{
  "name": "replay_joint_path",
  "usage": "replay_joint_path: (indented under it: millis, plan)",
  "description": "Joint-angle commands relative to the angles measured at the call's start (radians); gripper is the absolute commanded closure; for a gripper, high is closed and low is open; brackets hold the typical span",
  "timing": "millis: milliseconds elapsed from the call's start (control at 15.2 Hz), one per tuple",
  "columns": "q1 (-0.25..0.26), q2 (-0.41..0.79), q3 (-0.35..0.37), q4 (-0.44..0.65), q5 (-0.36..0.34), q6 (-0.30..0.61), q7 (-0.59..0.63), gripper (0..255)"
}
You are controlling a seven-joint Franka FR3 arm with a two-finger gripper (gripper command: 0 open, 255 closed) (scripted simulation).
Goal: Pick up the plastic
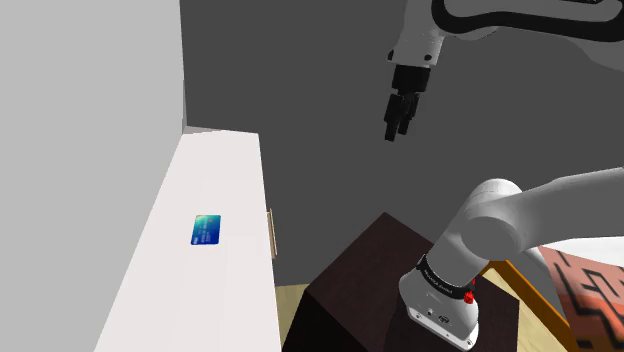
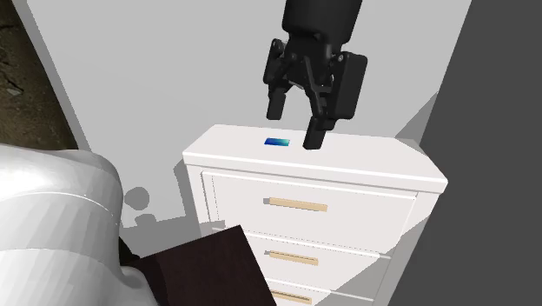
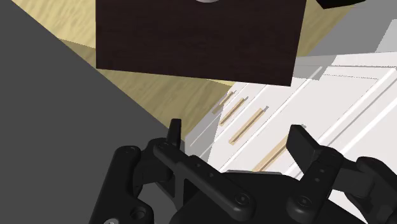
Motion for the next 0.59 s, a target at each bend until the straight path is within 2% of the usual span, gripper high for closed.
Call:
replay_joint_path:
  millis: [0,528]
  plan:
    - [0.000,0.000,0.000,0.000,0.000,0.000,0.000,0]
    - [0.028,0.020,0.212,-0.083,0.148,0.190,0.306,0]
